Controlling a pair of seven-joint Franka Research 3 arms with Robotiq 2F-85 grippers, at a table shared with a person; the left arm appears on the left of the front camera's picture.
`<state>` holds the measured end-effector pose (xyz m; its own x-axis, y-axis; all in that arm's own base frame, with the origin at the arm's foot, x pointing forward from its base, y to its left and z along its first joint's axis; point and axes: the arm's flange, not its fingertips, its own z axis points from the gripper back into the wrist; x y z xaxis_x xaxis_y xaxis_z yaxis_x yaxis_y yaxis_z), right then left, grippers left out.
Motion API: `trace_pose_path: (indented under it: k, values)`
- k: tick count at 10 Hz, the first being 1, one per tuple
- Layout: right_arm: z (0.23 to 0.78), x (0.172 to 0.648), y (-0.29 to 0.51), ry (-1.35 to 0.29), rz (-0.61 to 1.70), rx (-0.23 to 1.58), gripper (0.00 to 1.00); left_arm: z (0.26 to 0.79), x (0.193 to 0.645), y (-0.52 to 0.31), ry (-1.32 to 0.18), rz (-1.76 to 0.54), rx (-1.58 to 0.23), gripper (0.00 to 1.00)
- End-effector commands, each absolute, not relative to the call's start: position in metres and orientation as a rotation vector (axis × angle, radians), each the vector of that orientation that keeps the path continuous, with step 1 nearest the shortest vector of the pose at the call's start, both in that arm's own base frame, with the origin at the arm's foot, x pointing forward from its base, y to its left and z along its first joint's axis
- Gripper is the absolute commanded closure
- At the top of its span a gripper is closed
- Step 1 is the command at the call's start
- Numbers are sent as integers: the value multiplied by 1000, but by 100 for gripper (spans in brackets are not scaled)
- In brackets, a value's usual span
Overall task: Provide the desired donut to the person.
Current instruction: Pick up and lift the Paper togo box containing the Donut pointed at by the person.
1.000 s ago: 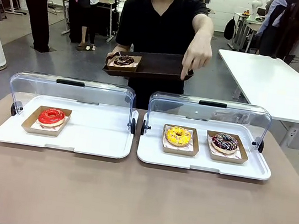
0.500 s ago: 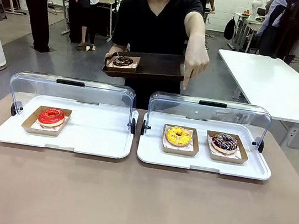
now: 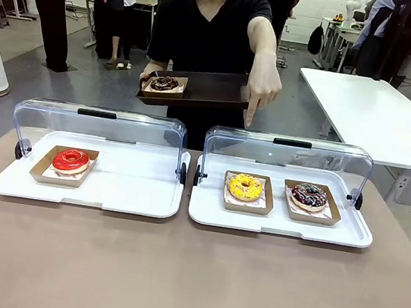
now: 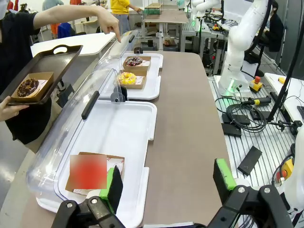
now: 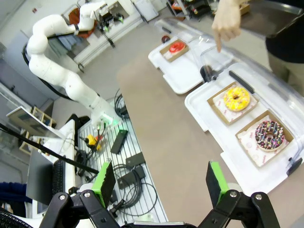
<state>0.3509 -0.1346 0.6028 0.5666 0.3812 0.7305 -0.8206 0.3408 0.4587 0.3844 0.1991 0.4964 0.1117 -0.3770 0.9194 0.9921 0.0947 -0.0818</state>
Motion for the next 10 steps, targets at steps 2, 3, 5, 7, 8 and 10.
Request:
trace_pose_path:
  k: [2,3,5,7,8,10]
  values:
    - [604,398,-44,-311,956,701,0,495,383,199,-902,-1243,-906,0]
    - [596,420,-9,-254,960,579,0,495,383,199,-902,-1243,-906,0]
    - [566,430,47,-193,1027,379,0,495,383,199,-902,-1243,-906,0]
    - [532,432,92,-187,1185,199,0,495,383,199,-902,-1243,-906,0]
    - [516,431,109,-190,1265,188,0,495,383,199,-902,-1243,-906,0]
    - [492,419,132,-158,1309,249,0,495,383,199,-902,-1243,-906,0]
